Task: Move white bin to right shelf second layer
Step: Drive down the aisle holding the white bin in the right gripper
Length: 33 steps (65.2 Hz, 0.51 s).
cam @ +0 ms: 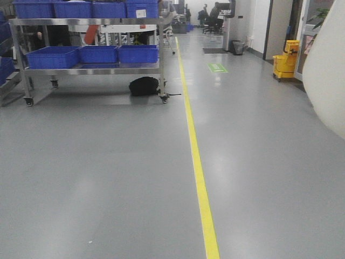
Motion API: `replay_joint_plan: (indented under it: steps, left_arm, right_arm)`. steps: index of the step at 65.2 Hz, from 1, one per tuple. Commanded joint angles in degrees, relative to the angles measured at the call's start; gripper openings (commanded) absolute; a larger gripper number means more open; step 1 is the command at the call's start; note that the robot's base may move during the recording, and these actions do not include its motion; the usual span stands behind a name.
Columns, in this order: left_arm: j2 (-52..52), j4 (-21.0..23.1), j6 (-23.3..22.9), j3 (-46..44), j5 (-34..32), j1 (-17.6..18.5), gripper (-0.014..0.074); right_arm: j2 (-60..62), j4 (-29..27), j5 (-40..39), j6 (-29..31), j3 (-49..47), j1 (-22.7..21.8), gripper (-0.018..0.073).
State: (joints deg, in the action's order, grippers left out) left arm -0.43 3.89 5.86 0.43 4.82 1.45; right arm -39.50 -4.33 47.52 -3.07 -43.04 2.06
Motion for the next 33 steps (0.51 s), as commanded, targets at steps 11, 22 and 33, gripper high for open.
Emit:
replay_joint_plan:
  steps: [11,22,33]
  left_arm:
    - [-0.8,0.3,-0.1,2.1,-4.8,0.2,0.0085]
    - [-0.8,0.3,-0.1,2.1,-4.8,0.2,0.0085]
    - [-0.8,0.3,-0.1,2.1,-4.8,0.2,0.0085]
  right_arm:
    - [0.2,-0.4,-4.8,0.2,-1.8,0.1,0.0068]
    - [0.2,-0.4,-4.8,0.2,-1.8,0.1,0.0068]
    - [0.2,-0.4,-4.8,0.2,-1.8,0.1,0.0068]
